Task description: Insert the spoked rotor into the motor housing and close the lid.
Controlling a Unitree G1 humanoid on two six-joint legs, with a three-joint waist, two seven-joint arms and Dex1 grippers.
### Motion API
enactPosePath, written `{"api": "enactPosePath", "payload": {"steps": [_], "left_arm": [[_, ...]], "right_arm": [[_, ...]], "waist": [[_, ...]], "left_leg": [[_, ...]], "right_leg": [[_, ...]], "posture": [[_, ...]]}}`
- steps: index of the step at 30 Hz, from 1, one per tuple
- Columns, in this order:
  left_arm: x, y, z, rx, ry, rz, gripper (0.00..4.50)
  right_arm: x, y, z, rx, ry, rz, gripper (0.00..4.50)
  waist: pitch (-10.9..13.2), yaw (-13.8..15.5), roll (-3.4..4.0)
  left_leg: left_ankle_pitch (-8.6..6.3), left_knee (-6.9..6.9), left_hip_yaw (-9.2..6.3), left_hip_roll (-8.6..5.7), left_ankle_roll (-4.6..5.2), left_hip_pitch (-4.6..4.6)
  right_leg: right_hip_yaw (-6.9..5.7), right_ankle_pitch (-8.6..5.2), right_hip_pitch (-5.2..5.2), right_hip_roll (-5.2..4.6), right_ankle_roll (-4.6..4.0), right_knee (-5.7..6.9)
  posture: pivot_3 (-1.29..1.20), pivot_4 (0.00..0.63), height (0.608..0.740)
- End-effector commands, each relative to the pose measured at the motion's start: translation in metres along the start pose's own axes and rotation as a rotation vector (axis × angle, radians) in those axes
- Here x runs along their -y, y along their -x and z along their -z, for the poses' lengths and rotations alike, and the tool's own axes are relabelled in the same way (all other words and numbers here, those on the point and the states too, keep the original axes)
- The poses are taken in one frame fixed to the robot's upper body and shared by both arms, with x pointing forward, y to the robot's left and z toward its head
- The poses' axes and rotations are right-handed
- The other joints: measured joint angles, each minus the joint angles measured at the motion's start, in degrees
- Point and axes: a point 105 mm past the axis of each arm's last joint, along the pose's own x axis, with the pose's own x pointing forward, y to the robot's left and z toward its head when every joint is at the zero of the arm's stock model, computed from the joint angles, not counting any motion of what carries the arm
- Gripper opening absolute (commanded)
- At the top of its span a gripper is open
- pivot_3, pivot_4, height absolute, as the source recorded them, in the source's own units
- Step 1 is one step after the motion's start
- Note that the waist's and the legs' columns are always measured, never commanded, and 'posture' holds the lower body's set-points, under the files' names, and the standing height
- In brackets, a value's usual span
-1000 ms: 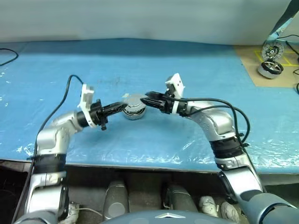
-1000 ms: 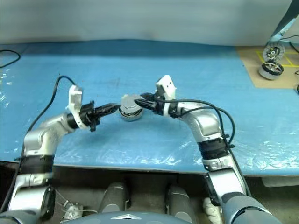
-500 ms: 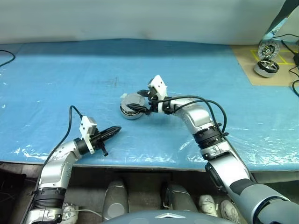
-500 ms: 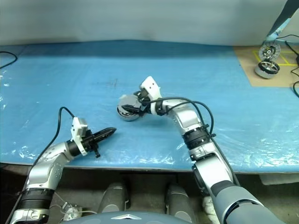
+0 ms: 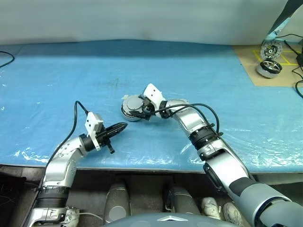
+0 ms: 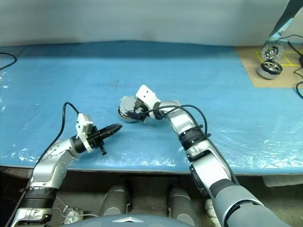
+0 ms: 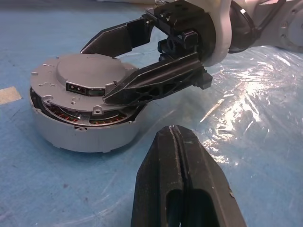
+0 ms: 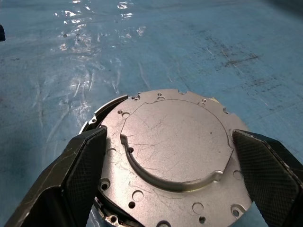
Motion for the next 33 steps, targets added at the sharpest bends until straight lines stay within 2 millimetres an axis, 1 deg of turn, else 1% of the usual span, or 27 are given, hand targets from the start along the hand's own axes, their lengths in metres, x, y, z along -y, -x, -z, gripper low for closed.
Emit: {"api": "enactPosePath", "payload": {"steps": [1,8,11,13,14,19,23,27,30,33], "left_arm": [[0.007,-0.004,-0.010,0.026,-0.011,0.033,0.00],[0.001,-0.002,-0.006,0.012,-0.024,0.017,0.00],[0.002,-0.001,-0.004,0.013,-0.025,0.014,0.00],[0.002,-0.001,-0.003,0.014,-0.024,0.013,0.00],[0.002,-0.001,-0.002,0.014,-0.024,0.012,0.00],[0.003,0.000,0.003,0.012,-0.019,0.017,0.00],[0.002,0.000,0.006,0.010,-0.017,0.018,0.00],[0.002,0.000,0.008,0.009,-0.019,0.024,0.00],[0.005,-0.002,0.005,0.014,-0.022,0.029,0.00],[0.004,-0.003,0.003,0.011,-0.022,0.030,0.00]], "right_arm": [[0.008,0.000,-0.014,0.040,0.006,0.025,4.46],[0.001,-0.006,-0.005,0.012,0.028,0.010,4.46],[-0.006,-0.007,-0.003,0.011,0.026,-0.021,3.89],[-0.009,-0.007,-0.001,0.002,0.025,-0.042,3.24],[-0.011,-0.007,0.000,-0.003,0.031,-0.049,3.10],[-0.012,-0.004,-0.015,0.049,-0.013,-0.061,3.10],[-0.012,-0.003,-0.018,0.041,-0.024,-0.055,3.10],[-0.012,-0.005,-0.006,-0.009,0.007,-0.037,3.10],[-0.008,-0.005,0.007,-0.050,0.007,-0.004,3.10],[-0.007,-0.004,0.012,-0.058,-0.004,-0.001,3.10]], "waist": [[0.00,0.00,0.00],[0.00,0.00,0.00],[0.00,0.00,0.00],[0.00,0.00,0.00],[0.00,0.00,0.00],[0.00,0.01,0.00],[0.00,0.01,0.00],[0.00,0.01,0.00],[-0.01,0.01,0.00],[-0.01,0.00,0.00]], "left_leg": [[0.00,0.00,0.00,0.00,0.00,0.00],[0.00,0.06,0.00,0.00,0.00,0.02],[0.00,0.10,0.00,0.00,0.00,0.02],[0.00,0.12,0.00,0.00,0.00,0.02],[0.00,0.12,0.00,0.00,0.00,0.02],[0.00,0.12,0.00,0.01,0.01,0.02],[0.00,0.12,0.00,0.00,0.01,0.02],[0.00,0.12,0.00,0.00,0.00,0.02],[0.00,0.12,0.00,0.00,0.00,0.03],[0.00,0.17,0.00,0.00,0.00,0.09]], "right_leg": [[0.00,0.00,0.00,0.00,0.00,0.01],[0.00,-0.09,0.00,0.00,-0.16,0.09],[0.01,-0.09,0.00,-0.01,-0.16,0.11],[0.02,-0.10,0.01,-0.01,-0.18,0.13],[0.02,-0.10,0.00,-0.01,-0.18,0.13],[0.01,-0.09,0.00,0.00,-0.16,0.14],[0.01,-0.09,0.00,0.00,-0.15,0.15],[0.01,-0.09,0.00,-0.01,-0.15,0.14],[0.01,-0.08,0.00,-0.01,-0.15,0.15],[0.04,-0.11,0.01,-0.02,-0.20,0.27]], "posture": [[0.00,0.150,0.740],[0.00,0.150,0.740],[0.00,0.150,0.740],[0.00,0.150,0.740],[0.00,0.150,0.740],[0.00,0.150,0.740],[0.00,0.150,0.740],[0.00,0.150,0.740],[0.00,0.150,0.740],[0.00,0.150,0.740]]}}
